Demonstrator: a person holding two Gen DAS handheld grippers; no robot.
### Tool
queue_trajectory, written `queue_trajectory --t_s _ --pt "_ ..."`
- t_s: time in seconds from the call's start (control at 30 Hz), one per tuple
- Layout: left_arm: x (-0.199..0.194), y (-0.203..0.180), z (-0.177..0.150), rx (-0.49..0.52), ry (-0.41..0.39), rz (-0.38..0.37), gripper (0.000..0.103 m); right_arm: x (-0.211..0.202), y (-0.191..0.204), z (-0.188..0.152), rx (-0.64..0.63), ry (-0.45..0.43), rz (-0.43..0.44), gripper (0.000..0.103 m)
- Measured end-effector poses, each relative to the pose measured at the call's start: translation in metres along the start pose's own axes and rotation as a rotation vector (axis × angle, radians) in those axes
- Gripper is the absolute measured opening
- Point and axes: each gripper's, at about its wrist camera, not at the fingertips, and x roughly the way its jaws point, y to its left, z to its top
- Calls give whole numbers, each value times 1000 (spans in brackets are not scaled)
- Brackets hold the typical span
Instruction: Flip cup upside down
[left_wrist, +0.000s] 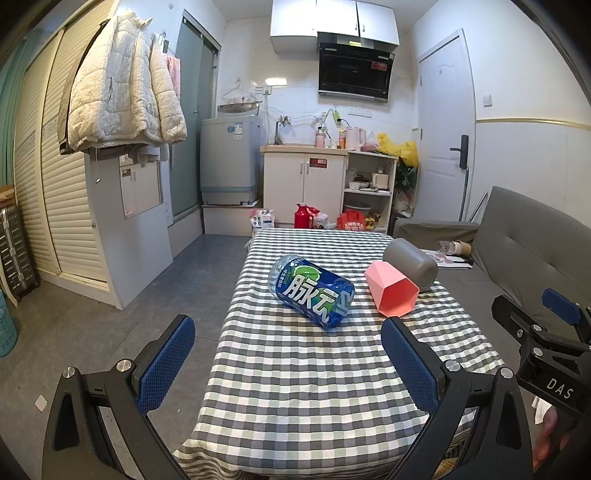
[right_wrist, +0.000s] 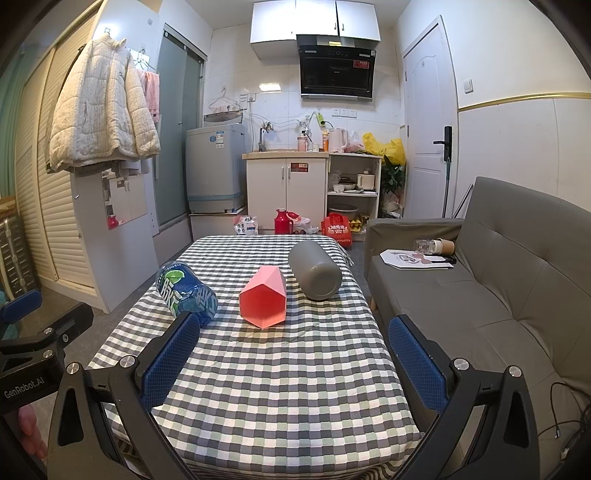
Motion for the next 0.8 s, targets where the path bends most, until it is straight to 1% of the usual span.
queue_trajectory --t_s 0.8 --pt "1 3 2 0 4 1 103 3 3 -2 -13 7 3 103"
